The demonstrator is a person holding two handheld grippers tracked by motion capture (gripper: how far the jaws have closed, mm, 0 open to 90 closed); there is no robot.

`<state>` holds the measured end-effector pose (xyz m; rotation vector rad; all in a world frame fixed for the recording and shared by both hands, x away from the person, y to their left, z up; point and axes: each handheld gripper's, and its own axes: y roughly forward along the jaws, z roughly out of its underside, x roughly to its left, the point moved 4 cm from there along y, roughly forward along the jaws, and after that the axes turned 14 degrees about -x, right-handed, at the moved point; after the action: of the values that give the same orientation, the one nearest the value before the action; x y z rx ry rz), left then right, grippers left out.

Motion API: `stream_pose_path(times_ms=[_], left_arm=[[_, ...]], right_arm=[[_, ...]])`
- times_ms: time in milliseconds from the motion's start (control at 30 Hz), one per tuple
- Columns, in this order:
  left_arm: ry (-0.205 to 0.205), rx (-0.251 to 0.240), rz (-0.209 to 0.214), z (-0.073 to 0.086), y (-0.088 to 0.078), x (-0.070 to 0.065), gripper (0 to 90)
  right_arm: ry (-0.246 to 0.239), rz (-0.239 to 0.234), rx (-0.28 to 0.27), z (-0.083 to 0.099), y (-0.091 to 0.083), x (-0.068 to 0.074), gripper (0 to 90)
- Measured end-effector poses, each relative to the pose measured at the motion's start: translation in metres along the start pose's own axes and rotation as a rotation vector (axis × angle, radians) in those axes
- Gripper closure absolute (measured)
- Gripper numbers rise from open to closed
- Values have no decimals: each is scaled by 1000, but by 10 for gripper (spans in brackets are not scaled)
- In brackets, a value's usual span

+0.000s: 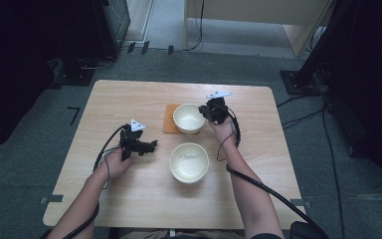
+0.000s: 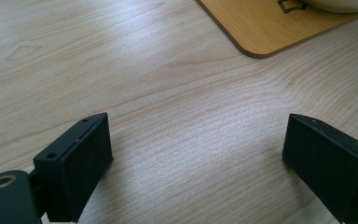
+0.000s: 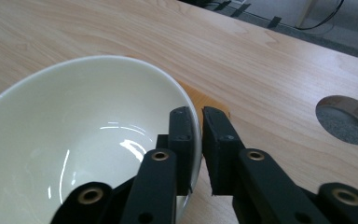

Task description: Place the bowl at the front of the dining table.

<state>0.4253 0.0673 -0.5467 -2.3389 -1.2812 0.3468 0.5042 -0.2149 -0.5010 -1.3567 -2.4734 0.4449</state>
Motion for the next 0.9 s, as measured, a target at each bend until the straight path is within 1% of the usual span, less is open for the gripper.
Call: stream_pose_path(times_ms=[100,167,267,333,367,500,533,567,600,633,667,700,733,767,800,833,900], left_arm=[[0,1,0,0,0,0,77],[0,1,0,0,0,0,77],[0,1,0,0,0,0,77],[0,1,0,0,0,0,77],[0,1,0,0,0,0,77],[0,1,0,0,0,0,77],[0,1,0,0,0,0,77],[0,1,0,0,0,0,77],[0,1,0,0,0,0,77],[0,1,0,0,0,0,77],[0,1,-1,0,0,0,76],[1,2,0,0,0,0,77],[1,1,0,0,0,0,76],[0,1,0,0,0,0,77],[0,1,0,0,0,0,77],[0,1,0,0,0,0,77],[0,1,0,0,0,0,77]], right_arm=[[22,-7,3,3,2,1,825],[25,-11,5,2,3,0,828],[21,-18,12,1,5,0,831],[14,-14,16,1,4,0,837],[28,-16,14,1,4,0,838],[44,-15,-11,2,3,0,835],[41,-20,-13,3,4,-1,826],[39,-22,-4,4,5,-1,799],[30,-13,8,4,6,-1,743],[38,-15,29,6,8,-2,734],[51,-17,47,9,9,-3,736],[63,-23,54,10,10,-3,760],[69,-36,47,11,10,-3,814],[69,-26,51,10,10,-2,820],[80,-27,53,10,10,-2,827],[108,-34,56,10,9,-3,831],[112,-32,54,10,8,-3,833]])
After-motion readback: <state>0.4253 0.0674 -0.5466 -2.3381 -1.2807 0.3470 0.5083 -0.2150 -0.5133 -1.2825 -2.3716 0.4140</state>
